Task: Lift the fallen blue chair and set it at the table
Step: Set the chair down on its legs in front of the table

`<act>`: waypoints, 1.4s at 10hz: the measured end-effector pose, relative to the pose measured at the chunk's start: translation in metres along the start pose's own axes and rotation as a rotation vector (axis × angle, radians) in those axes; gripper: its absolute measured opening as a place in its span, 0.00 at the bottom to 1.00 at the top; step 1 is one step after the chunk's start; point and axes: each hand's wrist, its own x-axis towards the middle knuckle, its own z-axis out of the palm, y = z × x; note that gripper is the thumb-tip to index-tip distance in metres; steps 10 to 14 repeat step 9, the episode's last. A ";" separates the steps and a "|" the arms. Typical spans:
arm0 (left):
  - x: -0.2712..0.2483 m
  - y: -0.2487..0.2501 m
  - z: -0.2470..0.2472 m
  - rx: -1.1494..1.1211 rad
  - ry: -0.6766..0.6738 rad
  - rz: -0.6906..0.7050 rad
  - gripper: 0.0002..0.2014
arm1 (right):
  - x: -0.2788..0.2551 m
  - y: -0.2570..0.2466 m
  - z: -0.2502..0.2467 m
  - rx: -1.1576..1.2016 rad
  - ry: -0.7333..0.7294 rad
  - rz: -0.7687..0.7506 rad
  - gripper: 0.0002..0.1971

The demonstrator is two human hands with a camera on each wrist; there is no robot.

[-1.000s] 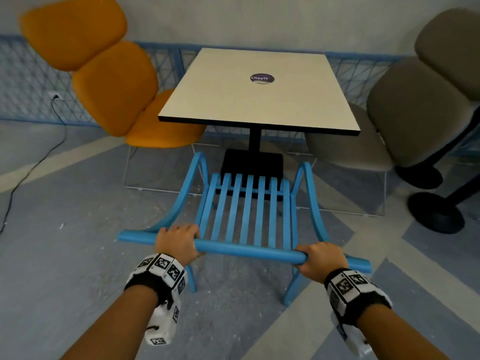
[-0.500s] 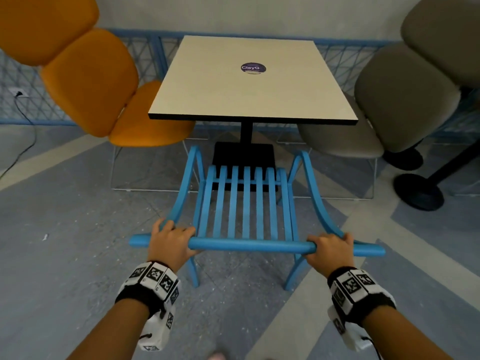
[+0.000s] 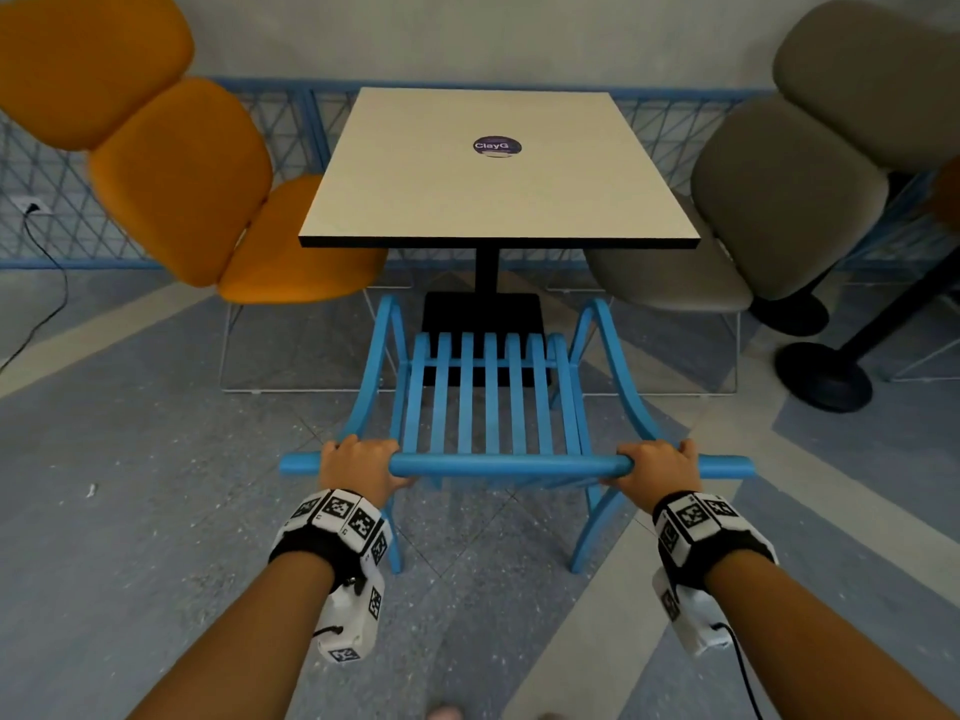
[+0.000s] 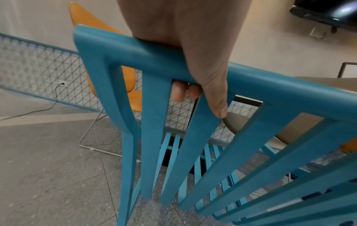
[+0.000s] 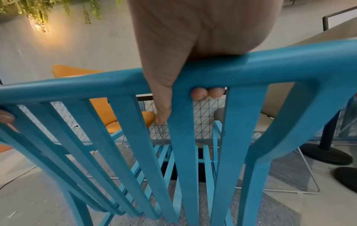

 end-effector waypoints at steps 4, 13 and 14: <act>0.002 0.002 0.000 -0.003 -0.011 -0.020 0.19 | -0.001 0.007 0.006 0.011 0.067 -0.063 0.11; -0.001 0.015 -0.007 -0.134 0.130 0.045 0.22 | 0.012 0.014 0.001 0.027 0.197 -0.094 0.31; -0.001 0.015 -0.007 -0.134 0.130 0.045 0.22 | 0.012 0.014 0.001 0.027 0.197 -0.094 0.31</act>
